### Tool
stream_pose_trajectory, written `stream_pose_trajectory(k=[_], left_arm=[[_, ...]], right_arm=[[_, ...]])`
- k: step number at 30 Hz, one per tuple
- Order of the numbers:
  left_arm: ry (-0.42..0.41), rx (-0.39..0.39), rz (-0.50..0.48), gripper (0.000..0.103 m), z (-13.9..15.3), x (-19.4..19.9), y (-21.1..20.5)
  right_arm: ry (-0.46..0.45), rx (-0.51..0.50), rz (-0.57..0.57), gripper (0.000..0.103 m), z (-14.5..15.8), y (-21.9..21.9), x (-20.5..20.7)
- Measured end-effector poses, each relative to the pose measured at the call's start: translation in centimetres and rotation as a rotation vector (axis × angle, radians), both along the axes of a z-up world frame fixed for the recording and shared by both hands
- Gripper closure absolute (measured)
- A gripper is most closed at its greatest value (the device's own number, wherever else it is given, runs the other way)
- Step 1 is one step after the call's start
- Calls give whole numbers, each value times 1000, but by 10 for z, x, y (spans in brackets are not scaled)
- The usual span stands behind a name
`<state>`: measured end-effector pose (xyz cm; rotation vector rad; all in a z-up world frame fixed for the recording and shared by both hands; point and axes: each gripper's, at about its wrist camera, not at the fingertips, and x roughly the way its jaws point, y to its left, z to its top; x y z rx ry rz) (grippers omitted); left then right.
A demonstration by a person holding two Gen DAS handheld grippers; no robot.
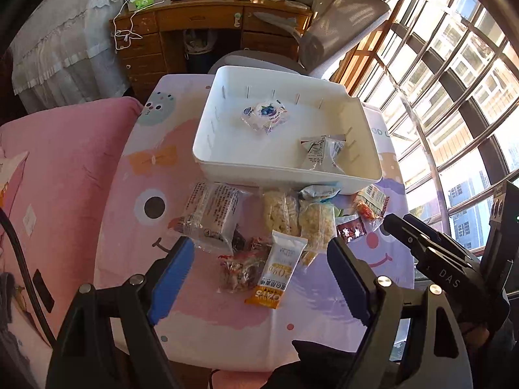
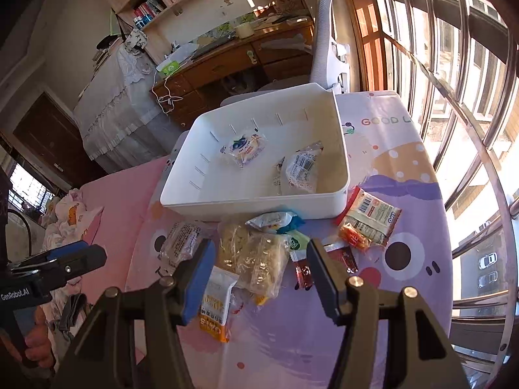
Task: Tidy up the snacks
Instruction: 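Move both grippers back toward the remaining snacks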
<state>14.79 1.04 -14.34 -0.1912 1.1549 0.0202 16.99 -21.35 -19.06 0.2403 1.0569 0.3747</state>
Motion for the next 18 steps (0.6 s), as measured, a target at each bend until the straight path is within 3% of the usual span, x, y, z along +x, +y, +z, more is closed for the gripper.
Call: stream_pose_trajectory(k=[12, 18], left_arm=[[8, 13, 13, 20, -15, -21, 28], [12, -14, -42, 20, -23, -21, 49]], right_arm=[[-9, -26, 79, 44, -11, 24, -16], [-24, -67, 50, 44, -5, 43, -25]])
